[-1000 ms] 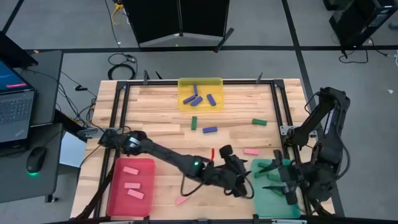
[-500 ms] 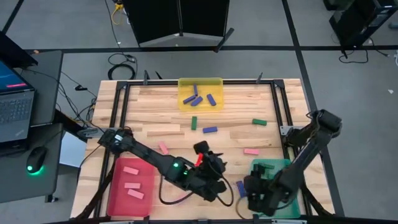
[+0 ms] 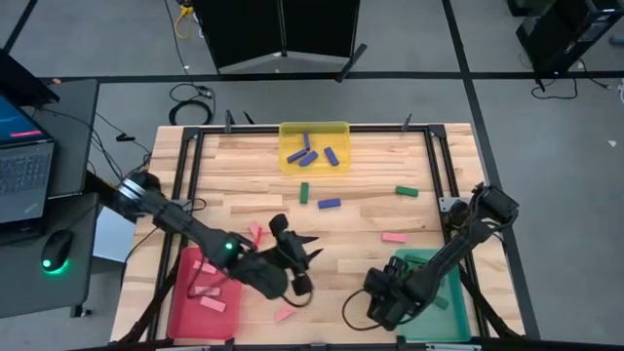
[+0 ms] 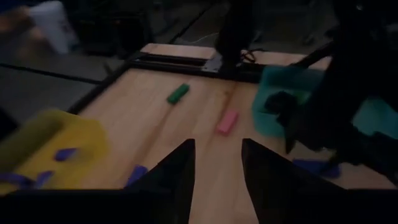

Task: Sort blocks
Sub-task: Put the blue block into the yellow bin

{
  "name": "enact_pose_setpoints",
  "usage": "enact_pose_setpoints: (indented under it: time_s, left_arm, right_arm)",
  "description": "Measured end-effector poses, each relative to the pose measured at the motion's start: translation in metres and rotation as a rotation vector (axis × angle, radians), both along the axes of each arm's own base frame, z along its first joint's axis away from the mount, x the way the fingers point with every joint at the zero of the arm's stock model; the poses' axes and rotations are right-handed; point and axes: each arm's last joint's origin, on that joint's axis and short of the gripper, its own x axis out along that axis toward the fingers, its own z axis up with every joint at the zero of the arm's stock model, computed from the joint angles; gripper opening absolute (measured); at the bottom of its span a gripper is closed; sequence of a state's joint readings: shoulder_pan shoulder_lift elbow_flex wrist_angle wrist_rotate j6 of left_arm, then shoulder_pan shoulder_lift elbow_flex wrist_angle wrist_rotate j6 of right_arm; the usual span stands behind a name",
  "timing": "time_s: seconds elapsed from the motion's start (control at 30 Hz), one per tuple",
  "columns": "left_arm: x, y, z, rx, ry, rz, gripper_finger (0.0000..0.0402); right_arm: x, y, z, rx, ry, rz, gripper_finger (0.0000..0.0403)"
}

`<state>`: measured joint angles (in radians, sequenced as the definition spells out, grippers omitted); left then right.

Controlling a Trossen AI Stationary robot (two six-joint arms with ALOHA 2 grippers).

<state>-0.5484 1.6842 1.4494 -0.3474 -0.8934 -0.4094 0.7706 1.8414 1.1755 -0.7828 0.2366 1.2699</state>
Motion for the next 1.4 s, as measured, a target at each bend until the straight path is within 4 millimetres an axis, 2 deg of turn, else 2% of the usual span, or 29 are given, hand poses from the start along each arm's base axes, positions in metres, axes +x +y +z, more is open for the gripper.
enact_pose_setpoints:
  time_s: [0.3,0.47,0.7,1.0,1.2,1.4]
  left_arm:
    - [-0.054,0.048,-0.046,-0.101,-0.200,-0.045,0.0136]
    - [-0.069,0.064,-0.056,-0.118,-0.268,-0.067,0.0136]
    - [-0.069,0.074,-0.056,-0.091,-0.264,-0.090,0.0136]
    - [-0.065,0.082,-0.053,-0.064,-0.275,-0.105,0.0136]
    - [-0.063,0.087,-0.053,-0.062,-0.280,-0.089,0.0136]
    - [-0.062,0.088,-0.052,-0.065,-0.288,-0.086,0.0136]
  right_arm:
    - [0.011,-0.012,-0.004,0.045,0.040,-0.104,0.0287]
    - [0.017,-0.015,-0.011,0.080,0.095,-0.118,0.0288]
    - [0.017,-0.017,-0.011,0.121,0.141,-0.125,0.0292]
    - [0.017,-0.017,-0.012,0.176,0.203,-0.040,0.0271]
    - [0.019,-0.019,-0.012,0.178,0.216,0.008,0.0243]
    - [0.023,-0.026,-0.013,0.159,0.209,0.047,0.0193]
